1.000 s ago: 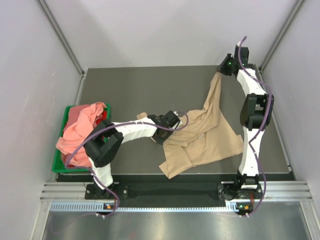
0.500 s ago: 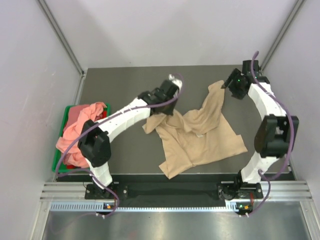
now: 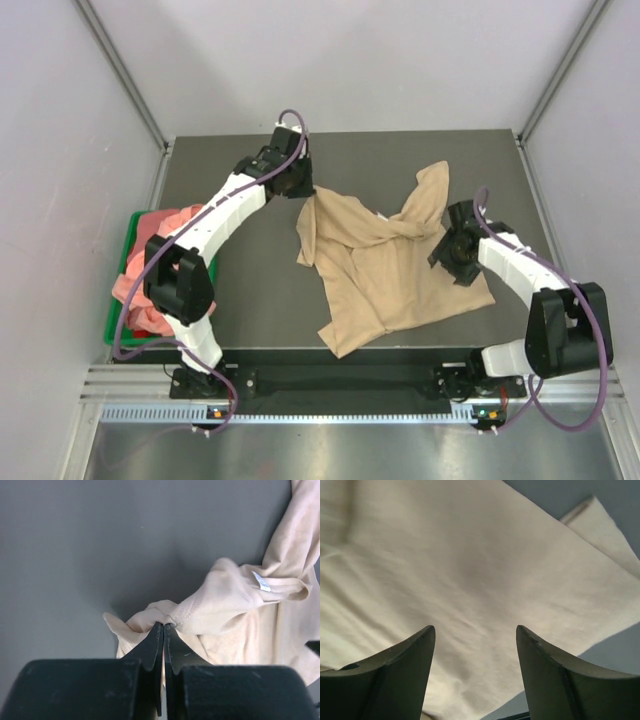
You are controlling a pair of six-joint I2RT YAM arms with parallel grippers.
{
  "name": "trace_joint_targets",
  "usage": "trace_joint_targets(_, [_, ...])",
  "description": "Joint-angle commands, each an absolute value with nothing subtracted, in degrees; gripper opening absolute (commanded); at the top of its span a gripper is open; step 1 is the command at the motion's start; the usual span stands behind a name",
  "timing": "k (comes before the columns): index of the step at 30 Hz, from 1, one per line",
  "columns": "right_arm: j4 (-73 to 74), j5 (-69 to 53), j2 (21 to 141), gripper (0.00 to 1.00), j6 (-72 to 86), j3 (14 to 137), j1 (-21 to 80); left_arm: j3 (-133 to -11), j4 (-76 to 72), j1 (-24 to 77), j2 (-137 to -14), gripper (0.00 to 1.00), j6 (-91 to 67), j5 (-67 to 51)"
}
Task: Fold and stack the t-shirts
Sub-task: Flatten the tshirt out
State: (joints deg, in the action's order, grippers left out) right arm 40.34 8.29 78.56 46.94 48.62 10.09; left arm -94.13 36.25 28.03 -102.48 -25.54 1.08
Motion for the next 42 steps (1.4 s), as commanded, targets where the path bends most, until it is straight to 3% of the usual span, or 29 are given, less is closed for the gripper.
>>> trace_joint_targets(1, [39.81,13.0,76.2,0.66,51.32,46.59,11.16,-96.07,35.59,26.81,-100.46,0.0,-27.6,-0.53])
trace_joint_targets(11, [53.87,27.51,78.75,0.69,60.46,50.71,11.95,-96.94,35.77,20.92,-101.77,0.0,-29.0,1.5])
trace_joint_targets(20, [47.47,24.97,74.27,0.66,66.35,42.19,12.13,-97.48,34.2,18.63,-103.27,0.0,-29.0,1.6])
trace_joint_targets(30, [43.34,26.98,77.61,0.64,71.36,38.15,12.92,-92.99,32.0,18.46,-102.83,0.0,-28.83,1.32])
trace_joint_targets(32, [42.02,27.16,78.13,0.47,71.54,37.27,12.92,-92.37,31.9,18.37,-102.4,0.0,-28.92,1.23])
trace_joint_targets(33, [40.01,27.33,78.22,0.34,71.11,36.4,13.01,-92.2,31.82,18.37,-102.22,0.0,-29.0,1.32])
trace_joint_targets(34, [39.29,27.68,77.96,0.11,70.58,36.13,13.01,-91.94,31.9,18.37,-102.04,0.0,-29.0,1.14])
trace_joint_targets(35, [38.94,28.99,77.87,0.01,70.23,36.04,13.01,-91.85,31.99,18.37,-101.61,0.0,-29.0,1.14])
trace_joint_targets(38, [40.6,33.03,76.47,0.0,67.68,38.31,12.92,-92.28,33.48,18.37,-99.94,0.0,-28.92,1.14])
trace_joint_targets(42, [49.89,40.5,68.85,0.0,61.45,50.05,12.92,-94.74,37.61,18.46,-95.37,0.0,-29.97,0.97])
